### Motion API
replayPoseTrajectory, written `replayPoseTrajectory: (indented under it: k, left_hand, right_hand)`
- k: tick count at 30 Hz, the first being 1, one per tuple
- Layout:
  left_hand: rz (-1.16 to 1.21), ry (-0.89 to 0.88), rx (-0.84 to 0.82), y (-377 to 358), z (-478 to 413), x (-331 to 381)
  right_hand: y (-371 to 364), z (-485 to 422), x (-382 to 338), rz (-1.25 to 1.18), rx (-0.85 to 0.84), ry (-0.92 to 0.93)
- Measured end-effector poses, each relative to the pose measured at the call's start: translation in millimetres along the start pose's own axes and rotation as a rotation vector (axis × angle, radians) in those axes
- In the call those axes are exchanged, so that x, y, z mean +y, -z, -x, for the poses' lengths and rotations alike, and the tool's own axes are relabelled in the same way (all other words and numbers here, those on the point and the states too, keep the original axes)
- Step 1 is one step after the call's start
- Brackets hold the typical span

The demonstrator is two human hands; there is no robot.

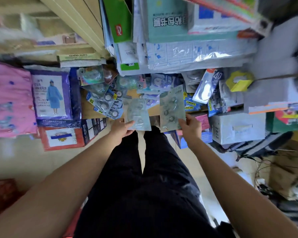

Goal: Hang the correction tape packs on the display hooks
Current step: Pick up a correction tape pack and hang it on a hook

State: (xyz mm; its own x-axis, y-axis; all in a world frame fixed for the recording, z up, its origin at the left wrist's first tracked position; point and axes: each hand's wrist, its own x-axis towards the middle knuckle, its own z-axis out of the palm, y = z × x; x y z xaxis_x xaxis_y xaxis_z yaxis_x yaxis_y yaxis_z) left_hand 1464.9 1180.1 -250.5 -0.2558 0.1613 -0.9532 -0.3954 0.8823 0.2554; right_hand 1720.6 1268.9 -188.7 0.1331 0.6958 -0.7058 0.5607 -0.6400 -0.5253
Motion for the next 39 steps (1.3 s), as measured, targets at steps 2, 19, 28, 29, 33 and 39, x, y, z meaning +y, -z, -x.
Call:
replayPoseTrajectory:
  k: [2, 19, 28, 29, 33, 39]
  left_hand:
    - [-0.181, -0.162, 0.043, 10.0, 26.2, 8.9]
    - [-0.518, -1.375, 0.565, 131.7, 265.5, 102.5]
    - [-0.178, -1.819, 0.533, 202.1, 367.4, 161.2]
    - [-0.164, -1.852, 0.531, 209.2, 378.3, 168.9]
    - [-0.064, -1.953, 0.537, 233.6, 423.9, 197.4]
    - [0.022, -2.145, 0.559, 245.5, 494.0, 237.0]
  right_hand:
    - [19.6, 11.4, -14.0, 0.069, 0.0, 0.088]
    - [77.4, 166.4, -166.8, 0.04, 0.285, 0.804]
    - [70.0, 277.0, -241.7, -0.252, 0.411, 1.077]
    - [70.8, 285.9, -249.3, -0.277, 0.421, 1.098]
    - [81.6, 314.6, -282.7, -0.355, 0.524, 1.196]
    - [120.2, 343.2, -342.2, -0.427, 0.605, 1.3]
